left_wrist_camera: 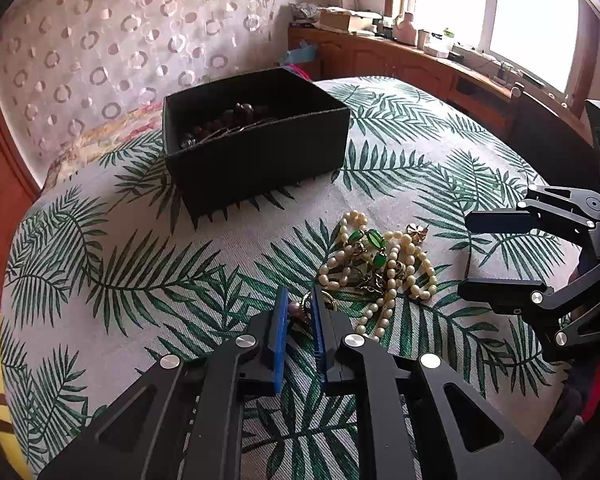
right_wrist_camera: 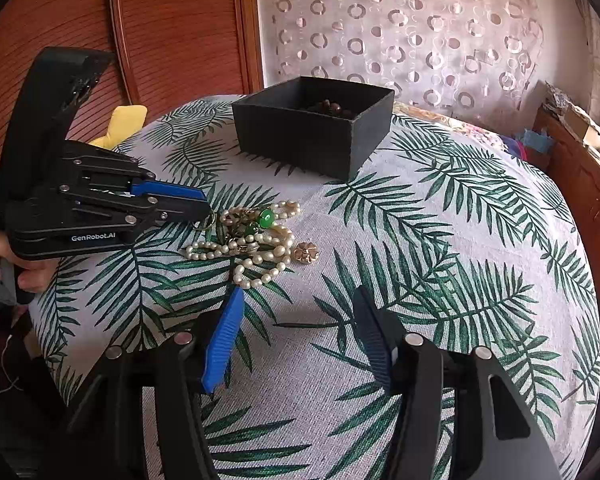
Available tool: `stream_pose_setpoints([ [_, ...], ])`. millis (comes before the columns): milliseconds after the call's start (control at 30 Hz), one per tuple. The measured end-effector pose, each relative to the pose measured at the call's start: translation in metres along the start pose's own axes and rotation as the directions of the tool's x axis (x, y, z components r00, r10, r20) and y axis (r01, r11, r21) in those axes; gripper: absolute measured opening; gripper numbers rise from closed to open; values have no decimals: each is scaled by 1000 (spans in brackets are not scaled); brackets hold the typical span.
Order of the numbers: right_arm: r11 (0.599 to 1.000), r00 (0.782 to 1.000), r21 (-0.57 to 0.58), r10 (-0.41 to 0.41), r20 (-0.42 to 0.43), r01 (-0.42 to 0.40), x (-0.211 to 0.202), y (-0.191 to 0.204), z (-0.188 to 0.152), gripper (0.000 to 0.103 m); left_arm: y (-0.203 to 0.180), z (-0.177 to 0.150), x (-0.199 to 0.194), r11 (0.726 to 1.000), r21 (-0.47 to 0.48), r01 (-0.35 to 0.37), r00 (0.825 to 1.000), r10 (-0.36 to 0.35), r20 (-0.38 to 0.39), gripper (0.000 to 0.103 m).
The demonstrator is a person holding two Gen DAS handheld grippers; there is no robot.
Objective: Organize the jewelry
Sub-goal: 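Grasp the gold ring with the left tool while the right tool grasps the green-pendant pearl strand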
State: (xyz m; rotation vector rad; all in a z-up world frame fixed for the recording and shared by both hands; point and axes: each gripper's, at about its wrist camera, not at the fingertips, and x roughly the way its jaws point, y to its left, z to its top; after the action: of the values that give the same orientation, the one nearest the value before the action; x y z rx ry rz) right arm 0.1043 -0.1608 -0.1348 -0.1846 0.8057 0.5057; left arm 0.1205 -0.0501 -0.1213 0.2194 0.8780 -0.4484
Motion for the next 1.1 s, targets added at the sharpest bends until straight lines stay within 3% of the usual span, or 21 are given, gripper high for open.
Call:
stream_pose_setpoints([
  [533, 1000, 1000, 13, 22, -3, -22, -2, -4, 6, 60, 9, -14, -28, 998, -53, -13, 997, 17, 71, 9],
  [567, 999, 1000, 12, 30, -2, -30, -2, -3, 8, 59, 10, -15, -29, 998, -58, -13, 997, 17, 79, 9],
  [633, 998, 998, 1, 63, -11, -63, 0, 0, 14, 40, 13, -17, -34, 997, -70, -15, 995, 22, 96, 9],
  [933, 995, 995, -23, 99, -16, -99, 19, 14, 41, 26, 27, -21, -53, 991, -135, -12, 987, 33, 160, 9],
  [1100, 996, 995, -26, 90, -34, -91, 31, 16, 48, 26, 33, -25, -61, 986, -164, -11, 982, 42, 187, 9],
])
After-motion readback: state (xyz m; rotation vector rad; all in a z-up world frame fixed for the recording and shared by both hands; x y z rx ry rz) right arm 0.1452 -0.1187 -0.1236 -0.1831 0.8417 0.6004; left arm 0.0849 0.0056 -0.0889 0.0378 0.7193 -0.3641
